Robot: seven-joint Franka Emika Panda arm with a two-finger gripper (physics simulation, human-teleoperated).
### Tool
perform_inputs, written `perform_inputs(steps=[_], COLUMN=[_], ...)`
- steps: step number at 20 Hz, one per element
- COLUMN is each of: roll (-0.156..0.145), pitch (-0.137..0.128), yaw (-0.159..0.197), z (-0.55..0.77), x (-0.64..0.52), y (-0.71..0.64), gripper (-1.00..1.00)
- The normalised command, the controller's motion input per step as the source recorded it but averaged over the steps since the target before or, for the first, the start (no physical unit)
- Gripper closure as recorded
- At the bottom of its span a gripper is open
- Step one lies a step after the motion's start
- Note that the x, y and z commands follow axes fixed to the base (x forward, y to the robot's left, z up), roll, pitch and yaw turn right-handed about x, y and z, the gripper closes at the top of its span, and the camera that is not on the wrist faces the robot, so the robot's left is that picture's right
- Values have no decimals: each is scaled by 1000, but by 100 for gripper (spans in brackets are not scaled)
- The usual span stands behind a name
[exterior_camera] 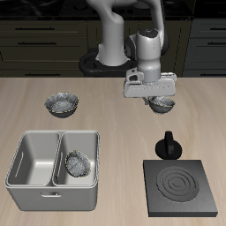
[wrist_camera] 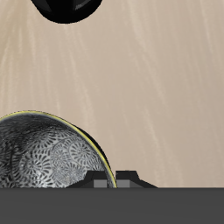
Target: Turn off the stove and place the smallest bowl in the left side of the drainer and the medium bowl in the right side
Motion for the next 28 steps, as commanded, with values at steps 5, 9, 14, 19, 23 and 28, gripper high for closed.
perform_inputs(steps=[5,9,14,19,23,28], roll=[-32,-101,-21,-44,-10,-22], pitch=[-3,-49,-12,-5,36,17], yaw=[-12,51,22,47,43,18], z=[351,611,395,301,153,196], x=[50,164,41,97,219,163], y=[-375,-803,-383,-361,-322,-393], gripper=[100,100,100,100,100,100])
